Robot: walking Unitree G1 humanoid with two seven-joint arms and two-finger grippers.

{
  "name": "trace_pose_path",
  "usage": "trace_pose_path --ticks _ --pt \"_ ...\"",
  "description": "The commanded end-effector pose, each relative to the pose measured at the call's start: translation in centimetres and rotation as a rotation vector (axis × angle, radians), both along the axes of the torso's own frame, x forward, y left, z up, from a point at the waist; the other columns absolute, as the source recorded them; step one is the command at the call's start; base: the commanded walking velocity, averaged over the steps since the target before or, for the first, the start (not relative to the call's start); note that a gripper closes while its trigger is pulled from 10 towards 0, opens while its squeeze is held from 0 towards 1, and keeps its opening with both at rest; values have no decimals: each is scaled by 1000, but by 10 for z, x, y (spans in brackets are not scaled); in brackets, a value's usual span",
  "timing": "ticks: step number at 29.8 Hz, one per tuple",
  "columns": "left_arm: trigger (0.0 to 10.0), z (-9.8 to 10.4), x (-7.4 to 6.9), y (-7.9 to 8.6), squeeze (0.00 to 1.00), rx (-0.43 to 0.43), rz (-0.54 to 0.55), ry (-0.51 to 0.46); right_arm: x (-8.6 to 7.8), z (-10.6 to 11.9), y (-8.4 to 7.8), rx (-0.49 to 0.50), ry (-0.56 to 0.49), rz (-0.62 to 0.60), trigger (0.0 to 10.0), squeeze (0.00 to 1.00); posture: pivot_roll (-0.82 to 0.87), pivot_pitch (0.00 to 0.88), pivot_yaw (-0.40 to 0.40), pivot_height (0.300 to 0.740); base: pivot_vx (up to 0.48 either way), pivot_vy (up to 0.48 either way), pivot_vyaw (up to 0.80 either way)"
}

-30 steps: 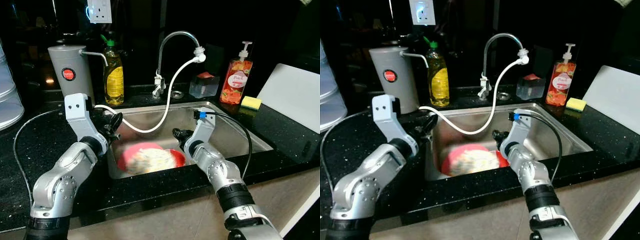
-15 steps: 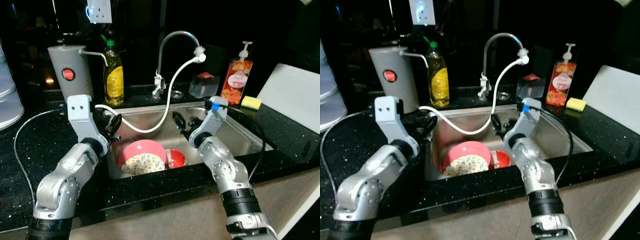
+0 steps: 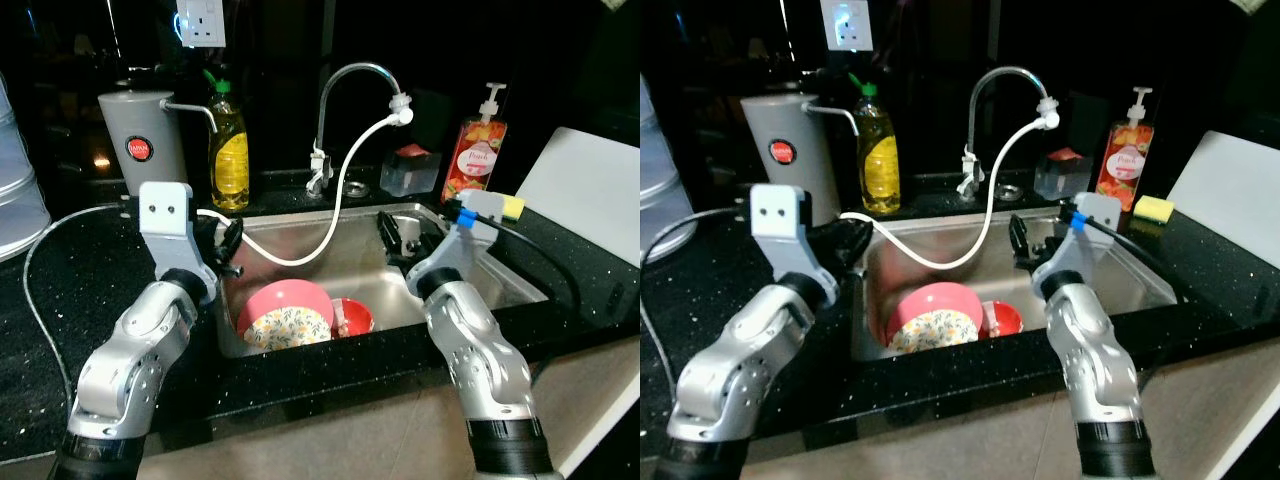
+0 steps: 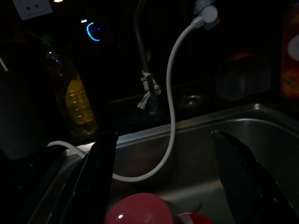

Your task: Kitchen organization

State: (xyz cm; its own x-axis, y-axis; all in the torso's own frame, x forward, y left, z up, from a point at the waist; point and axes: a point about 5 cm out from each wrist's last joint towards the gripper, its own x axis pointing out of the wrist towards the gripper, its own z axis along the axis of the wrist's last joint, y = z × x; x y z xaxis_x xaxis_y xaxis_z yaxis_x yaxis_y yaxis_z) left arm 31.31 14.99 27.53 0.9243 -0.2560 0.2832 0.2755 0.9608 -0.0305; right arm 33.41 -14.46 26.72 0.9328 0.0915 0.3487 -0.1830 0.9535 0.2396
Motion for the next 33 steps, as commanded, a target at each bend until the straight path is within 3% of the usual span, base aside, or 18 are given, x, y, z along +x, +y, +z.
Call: trace_pose_path --ticks 1,3,4,11,15,19,20,23,27,33 --pt "10000 -4 -2 2 0 50 34 -11 -8 -1 4 -16 -5 -2 10000 0 -50 34 -13 740 0 0 0" --pt "10000 -6 -3 2 0 69 44 -14 -10 -3 4 -27 -8 -12 10000 0 -50 34 -13 740 0 0 0" --pt "10000 -10 -6 4 0 96 72 -20 -14 -6 0 -101 -28 -82 10000 0 -53 29 -10 740 0 0 0" --pt "10000 -15 -8 12 0 123 160 -29 -14 -11 -13 -100 -13 -201 10000 0 -53 28 -8 740 0 0 0" --pt "10000 -32 -9 48 0 107 428 18 -11 -16 -32 -94 14 -310 10000 0 -48 16 -8 740 0 0 0" --pt "10000 -38 -9 53 0 102 447 41 -11 -19 -33 -102 20 -314 10000 0 -48 16 -8 740 0 0 0" --pt "10000 -53 -11 62 0 154 503 71 -12 -26 -35 -126 38 -329 10000 0 -48 14 -10 740 0 0 0" --pt "10000 -63 -14 67 0 195 525 77 -13 -33 -38 -140 52 -345 10000 0 -48 14 -10 740 0 0 0" --pt "10000 -69 -16 70 0 243 530 69 -15 -40 -41 -149 66 -362 10000 0 -51 20 -6 740 0 0 0" --pt "10000 -80 -21 83 0 281 620 79 -17 -57 -48 -170 111 -389 10000 0 -51 22 -6 740 0 0 0"
